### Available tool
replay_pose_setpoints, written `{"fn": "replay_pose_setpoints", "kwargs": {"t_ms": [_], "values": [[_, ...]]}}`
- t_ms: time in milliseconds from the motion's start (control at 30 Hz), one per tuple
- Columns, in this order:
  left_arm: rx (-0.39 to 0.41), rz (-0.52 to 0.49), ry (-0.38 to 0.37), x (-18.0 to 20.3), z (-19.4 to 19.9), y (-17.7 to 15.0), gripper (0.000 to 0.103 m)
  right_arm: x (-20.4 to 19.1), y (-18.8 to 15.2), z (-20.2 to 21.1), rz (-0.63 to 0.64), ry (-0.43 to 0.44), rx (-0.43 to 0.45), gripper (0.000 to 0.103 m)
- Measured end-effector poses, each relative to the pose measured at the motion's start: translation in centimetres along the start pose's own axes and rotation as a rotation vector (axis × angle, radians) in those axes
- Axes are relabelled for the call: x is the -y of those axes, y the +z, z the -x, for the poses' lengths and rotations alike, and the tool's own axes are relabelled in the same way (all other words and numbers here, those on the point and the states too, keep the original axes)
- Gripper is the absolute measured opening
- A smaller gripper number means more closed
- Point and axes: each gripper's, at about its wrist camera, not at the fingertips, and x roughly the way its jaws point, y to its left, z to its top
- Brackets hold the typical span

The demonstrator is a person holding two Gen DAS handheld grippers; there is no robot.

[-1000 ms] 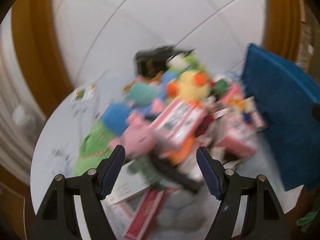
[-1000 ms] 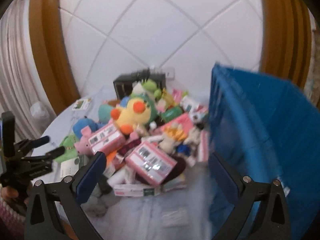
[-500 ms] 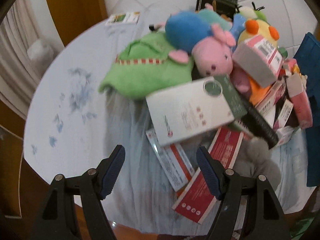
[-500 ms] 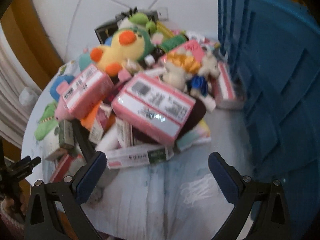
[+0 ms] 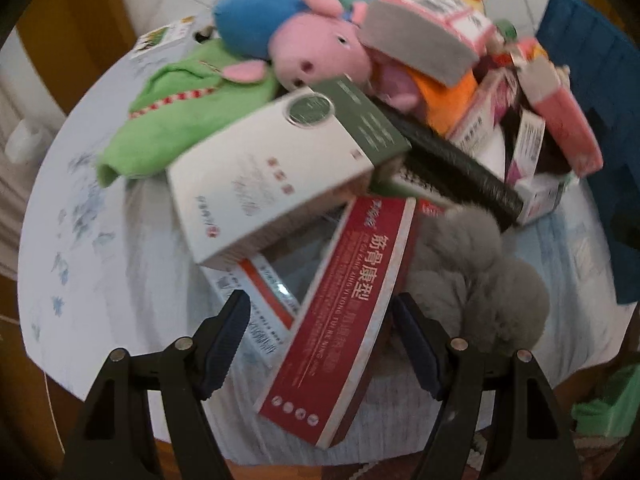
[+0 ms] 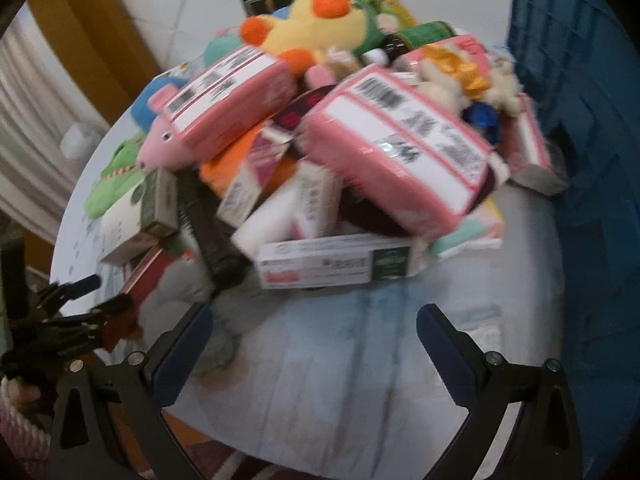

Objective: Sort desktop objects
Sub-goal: 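Grasp the red medicine box with the left gripper while the right gripper grasps the grey plush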

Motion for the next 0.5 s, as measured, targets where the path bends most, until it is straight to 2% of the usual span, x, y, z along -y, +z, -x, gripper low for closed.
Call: {"fn": "replay_pose_setpoints", "kwargs": {"t_ms": [100,133,167,233,367,500], "values": [[-0.019,-0.026,0.006,0.6,-1.5,0.2,0.073,-1.7,-0.5,-0.8,0.029,0.02,-0.018,0.103],[-0.017,-0.038,0.013,0.8,-2.1,0.3,0.064,-2.4,-0.7,-1.2,0.042,0.028,-0.024,0.103],[-0.012,-0.049,0.026,0.9,-2.4,0.4,0.061,-3.1,-0.9,-1.5,0.058,0.036,-0.032,0.103],[0.005,-0.075,0.053,1.3,-2.1,0.4,0.047,-4.3,-1.2,-2.0,0.082,0.047,-0.042,0.103],[0.029,-0.041,0.039,-0.1,-0.7,-0.4,0.045,-7.1,-2.2,-3.7,0.144,0.069,-0.076,0.103],[0.017,-0.023,0.04,-1.4,-1.0,-1.1,0.043,-9.1,-2.9,-5.9,0.183,0.074,-0.115,0.103]]}}
